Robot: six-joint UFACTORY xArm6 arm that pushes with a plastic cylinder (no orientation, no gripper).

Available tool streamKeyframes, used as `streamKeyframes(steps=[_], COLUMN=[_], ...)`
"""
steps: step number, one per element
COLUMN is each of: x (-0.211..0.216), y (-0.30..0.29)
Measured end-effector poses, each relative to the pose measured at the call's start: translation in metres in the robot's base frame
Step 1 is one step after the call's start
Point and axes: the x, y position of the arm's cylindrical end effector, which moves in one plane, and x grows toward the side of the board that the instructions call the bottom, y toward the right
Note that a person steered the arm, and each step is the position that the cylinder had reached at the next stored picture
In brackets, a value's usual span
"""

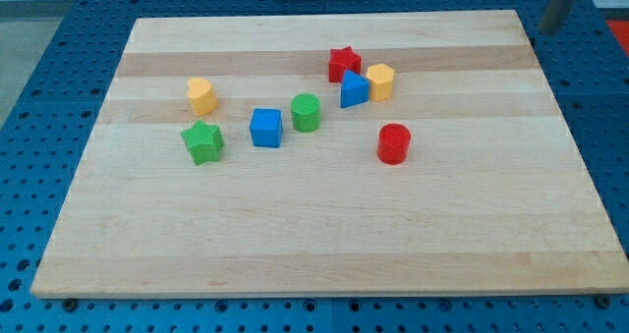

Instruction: Place the arm above the red star

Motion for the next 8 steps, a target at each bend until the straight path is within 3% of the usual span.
streamKeyframes(steps=[5, 8], x=[0.003, 0.003], y=[-0.067, -0.067])
